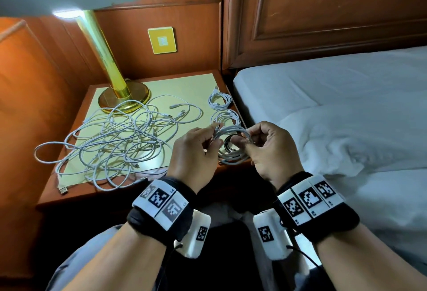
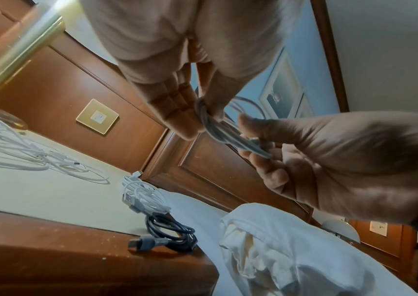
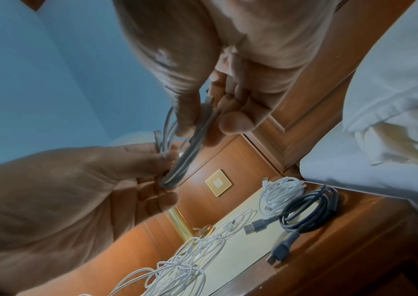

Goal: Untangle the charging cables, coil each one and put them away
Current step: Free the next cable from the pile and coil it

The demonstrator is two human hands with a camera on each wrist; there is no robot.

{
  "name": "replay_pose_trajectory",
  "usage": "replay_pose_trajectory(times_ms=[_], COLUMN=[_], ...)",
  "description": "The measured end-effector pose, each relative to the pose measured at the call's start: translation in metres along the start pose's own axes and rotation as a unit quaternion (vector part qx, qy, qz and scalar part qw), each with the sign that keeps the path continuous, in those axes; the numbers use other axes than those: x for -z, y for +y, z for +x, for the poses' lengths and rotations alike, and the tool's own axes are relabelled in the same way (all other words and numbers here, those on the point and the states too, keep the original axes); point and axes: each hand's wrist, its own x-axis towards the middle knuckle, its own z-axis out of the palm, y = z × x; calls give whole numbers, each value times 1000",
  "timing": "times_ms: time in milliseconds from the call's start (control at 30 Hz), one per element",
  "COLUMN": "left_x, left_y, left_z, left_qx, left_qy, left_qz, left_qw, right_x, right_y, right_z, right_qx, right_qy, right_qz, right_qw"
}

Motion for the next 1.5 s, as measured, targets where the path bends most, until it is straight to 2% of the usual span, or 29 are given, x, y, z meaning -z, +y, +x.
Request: replay_pose_trajectory(times_ms=[133,267,400,500,733,967,1133,1300,1500], left_x=[3,9,10,10,10,8,12,27,47], left_y=[-3,2,3,4,-1,-8,-14,-26,-53], left_z=[1,2,2,3,3,6,6,9,25], left_qx=[83,147,174,183,199,201,161,178,178], left_qy=[-11,-2,5,10,-5,2,-38,-77,-59], left_qz=[-141,-314,-391,-421,-415,-368,-258,-204,-113], left_qw=[986,938,904,888,888,908,952,959,976], right_x=[2,2,3,4,5,5,5,2,-9], right_y=[-2,-5,-3,-3,-2,0,5,7,-6], right_z=[1,0,2,2,2,2,-1,0,13], right_qx=[-37,-72,-102,-116,-127,-123,-103,-88,-76], right_qy=[-21,-60,-105,-124,-97,-96,-79,-71,-63], right_qz=[40,125,188,207,246,243,178,131,112], right_qw=[998,988,971,963,956,957,976,985,989])
